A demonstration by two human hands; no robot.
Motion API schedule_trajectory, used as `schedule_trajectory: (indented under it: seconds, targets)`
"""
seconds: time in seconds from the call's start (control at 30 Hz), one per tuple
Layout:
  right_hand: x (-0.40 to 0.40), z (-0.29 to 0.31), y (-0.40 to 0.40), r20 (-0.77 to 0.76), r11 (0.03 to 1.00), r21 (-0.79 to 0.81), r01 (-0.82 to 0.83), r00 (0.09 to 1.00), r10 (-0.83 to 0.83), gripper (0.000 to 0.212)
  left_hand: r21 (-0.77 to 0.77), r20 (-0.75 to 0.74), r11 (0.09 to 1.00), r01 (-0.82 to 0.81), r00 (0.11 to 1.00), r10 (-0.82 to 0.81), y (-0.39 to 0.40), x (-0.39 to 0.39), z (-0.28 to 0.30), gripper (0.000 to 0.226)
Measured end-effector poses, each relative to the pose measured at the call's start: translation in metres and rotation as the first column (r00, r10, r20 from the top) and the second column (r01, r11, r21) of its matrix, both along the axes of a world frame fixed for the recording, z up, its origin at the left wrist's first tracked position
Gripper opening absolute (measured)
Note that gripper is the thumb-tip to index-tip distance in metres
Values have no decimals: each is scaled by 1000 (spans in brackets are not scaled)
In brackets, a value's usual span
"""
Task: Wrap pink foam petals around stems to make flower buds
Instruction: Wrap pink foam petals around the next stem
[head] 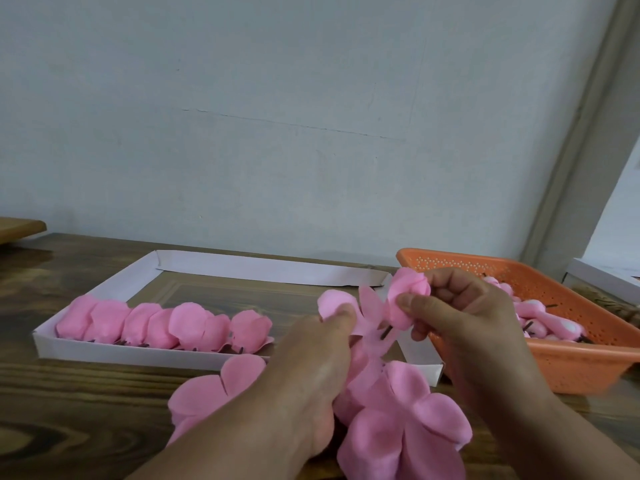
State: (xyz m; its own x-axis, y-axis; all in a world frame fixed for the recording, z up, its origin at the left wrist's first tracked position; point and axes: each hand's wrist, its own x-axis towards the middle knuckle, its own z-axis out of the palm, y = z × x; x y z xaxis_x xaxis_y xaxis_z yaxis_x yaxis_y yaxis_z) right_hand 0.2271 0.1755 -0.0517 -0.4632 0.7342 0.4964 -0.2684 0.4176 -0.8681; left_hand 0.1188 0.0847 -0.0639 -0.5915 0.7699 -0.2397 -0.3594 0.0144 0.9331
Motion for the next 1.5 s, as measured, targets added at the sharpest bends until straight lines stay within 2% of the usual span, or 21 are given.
schedule_trajectory:
  seconds: [0.13,0.23,0.43,0.53,0.7,0.87,1.0,1.07,1.23,1.33,1.5]
  targets:
    - [1,1,-1,-3,1000,-5,-20,1000,20,13,-2,-37,1000,-2,999,2,-1,-2,0,29]
    - [1,1,-2,-13,999,-13,-32,999,32,13,17,16,1000,-16,1000,16,0,-1,-3,20]
    - [1,0,-4,14,999,-9,-40,999,40,19,91,111,995,43,992,-53,1,-3,-6,18]
    - [1,-1,-5,29,999,8,-44,999,44,22,110,77,991,77,993,-86,-1,-2,-5,18]
    - [-2,-2,-12,40,996,-23,-87,995,88,24,145,212,984,104,968,-134,-6,-1,-2,18]
    - [-3,-3,-16,108,1000,10,-18,994,17,19,215,289,976,41,952,-104,-9,7,7,29]
    - [-5,-5,-19,116,999,13,36,993,-37,15,246,255,969,-18,966,-47,-7,12,6,28]
    - [-6,-7,-21,117,998,2,65,991,-64,15,250,290,968,3,954,-77,-9,12,5,29]
    - [-5,-3,-21,179,998,-5,58,982,-56,16,275,271,961,45,955,-122,-5,9,-2,51]
    - [-3,0,-19,205,999,-41,15,979,-6,13,253,220,965,72,967,-130,-4,10,-3,40]
    - [-2,2,-19,204,995,-94,-19,978,38,17,228,160,970,86,979,-124,-5,8,-3,38]
